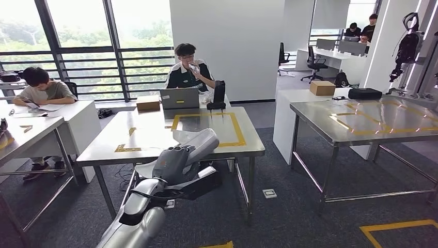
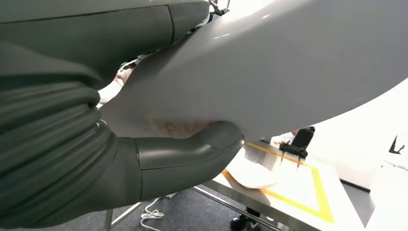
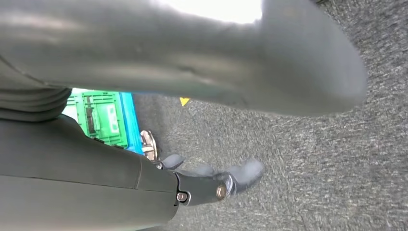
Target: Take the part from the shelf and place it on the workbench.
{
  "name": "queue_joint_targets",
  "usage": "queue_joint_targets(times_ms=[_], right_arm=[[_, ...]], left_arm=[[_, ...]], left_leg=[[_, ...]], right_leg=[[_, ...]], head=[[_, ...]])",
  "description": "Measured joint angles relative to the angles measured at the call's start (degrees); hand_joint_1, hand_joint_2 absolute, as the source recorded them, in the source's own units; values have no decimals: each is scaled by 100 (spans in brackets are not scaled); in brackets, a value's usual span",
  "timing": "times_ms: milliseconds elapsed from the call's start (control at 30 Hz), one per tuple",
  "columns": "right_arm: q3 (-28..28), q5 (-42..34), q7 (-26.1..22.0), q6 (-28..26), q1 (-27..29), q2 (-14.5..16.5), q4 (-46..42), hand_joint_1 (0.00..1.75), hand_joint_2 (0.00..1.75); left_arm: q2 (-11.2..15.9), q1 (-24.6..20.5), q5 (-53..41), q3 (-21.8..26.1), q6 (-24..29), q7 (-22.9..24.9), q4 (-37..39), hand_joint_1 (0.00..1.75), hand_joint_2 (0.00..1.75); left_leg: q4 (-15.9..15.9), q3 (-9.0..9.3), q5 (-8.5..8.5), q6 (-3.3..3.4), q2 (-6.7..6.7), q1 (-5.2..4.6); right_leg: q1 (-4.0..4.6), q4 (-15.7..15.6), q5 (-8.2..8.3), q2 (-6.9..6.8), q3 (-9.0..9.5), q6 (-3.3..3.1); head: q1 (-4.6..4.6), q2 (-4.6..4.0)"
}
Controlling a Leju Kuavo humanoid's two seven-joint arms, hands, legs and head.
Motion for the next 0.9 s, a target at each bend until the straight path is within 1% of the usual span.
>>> queue_joint_targets(times_ms=[67,100,133,167,200,233,267,300,333,367,400,433,467,500,567,600,633,667,733,767,800,833,900], right_arm=[[0,8,9,0,0,4,0,0,0],[0,14,20,-1,-2,6,-1,0,0],[0,19,23,-2,-3,6,-1,0,0],[0,24,26,-3,-3,5,-1,0,0],[0,27,25,-3,-4,5,-1,0,0],[0,30,25,-3,-2,5,-1,0,0],[-1,32,29,-3,2,6,-1,0,0],[-1,34,36,-2,7,8,-1,0,0],[-2,35,50,-1,11,9,-1,0,0],[-2,35,66,2,14,13,-1,0,0],[-1,36,68,9,10,21,-1,0,0],[-1,36,57,16,3,27,0,0,0],[0,36,35,22,-5,34,1,0,0],[0,37,10,26,-14,40,1,0,0],[-1,35,24,28,-19,46,1,0,0],[-2,35,54,29,-23,49,1,0,0],[-2,34,84,29,-30,49,1,0,0],[-2,34,96,28,-39,45,1,0,0],[-2,34,67,26,-43,37,1,0,0],[-2,35,62,26,-35,36,1,0,0],[-2,36,78,26,-26,36,1,0,0],[-2,36,106,26,-19,36,0,0,0],[-1,37,146,25,-4,31,0,0,0]], left_arm=[[8,7,-29,1,-6,2,-11,175,175],[16,5,-42,2,-5,4,-17,175,175],[29,4,-52,3,-5,6,-23,175,175],[45,7,-57,4,-5,8,-23,175,175],[64,21,-61,5,-5,9,-22,175,175],[81,43,-63,6,-6,9,-21,175,175],[99,67,-65,7,-7,10,-20,175,175],[117,85,-67,9,-8,13,-21,175,175],[131,89,-72,13,-9,14,-22,175,175],[143,85,-81,17,-10,16,-23,175,175],[150,75,-94,23,-11,17,-25,175,175],[154,64,-109,29,-15,16,-26,175,175],[154,57,-122,33,-18,16,-29,175,175],[153,52,-133,39,-21,17,-33,175,175],[146,50,-142,48,-23,32,-45,175,175],[143,42,-144,52,-23,38,-49,175,175],[136,33,-145,55,-24,43,-54,175,175],[129,26,-146,56,-27,40,-57,175,175],[122,43,-150,57,-33,34,-50,175,175],[122,65,-151,57,-38,33,-45,175,175],[122,85,-153,57,-42,33,-40,175,175],[122,98,-153,57,-45,31,-37,175,175],[122,104,-153,57,-48,15,-31,175,175]], left_leg=[[22,6,-52,-58,8,2],[147,-41,-114,-91,17,7],[391,-163,-215,-123,28,15],[757,-362,-343,-147,39,24],[1179,-619,-468,-164,48,33],[1531,-864,-531,-172,53,39],[1708,-1034,-483,-167,57,42],[1654,-1090,-311,-151,58,42],[1369,-1029,-42,-119,58,37],[934,-896,267,-69,59,22],[538,-739,474,-16,60,0],[227,-609,585,25,62,-23],[37,-527,607,57,62,-46],[-26,-480,551,78,59,-58],[-127,-376,516,125,47,-46],[-162,-306,497,158,41,-31],[-187,-235,476,183,37,-18],[-202,-186,444,200,35,-9],[-195,-107,354,215,29,-6],[-186,-58,299,212,25,-6],[-173,3,238,205,20,-4],[-157,72,171,191,17,1],[-114,218,23,142,15,6]], right_leg=[[-15,-1,-40,0,47,-90],[-23,-11,-64,-1,87,-132],[-31,-21,-93,-2,132,-170],[-30,-23,-128,-2,172,-199],[-28,-24,-166,-1,212,-214],[-27,-24,-207,3,256,-218],[-25,-24,-251,10,311,-216],[-22,-24,-299,18,376,-212],[-17,-24,-350,25,449,-206],[-15,-30,-405,29,516,-198],[-3,-36,-457,30,573,-178],[0,-50,-500,29,614,-152],[-2,-70,-520,26,649,-117],[0,-80,-508,24,680,-74],[-14,-43,-470,18,713,-20],[-16,85,-468,16,655,-5],[-18,313,-509,15,522,4],[-19,635,-591,14,309,14],[-14,1281,-823,15,-192,56],[-15,1426,-881,14,-376,70],[-17,1379,-828,13,-468,84],[-20,1141,-649,12,-463,89],[-17,394,-86,2,-290,87]], head=[[-5,1],[-6,1],[-9,1],[-14,0],[-15,0],[-17,0],[-17,0],[-17,0],[-17,0],[-17,0],[-18,-2],[-21,-4],[-21,-5],[-16,-6],[-10,-3],[-9,-3],[-10,-3],[-7,-2],[-5,-1],[-4,0],[-3,0],[-3,0],[-5,0]])
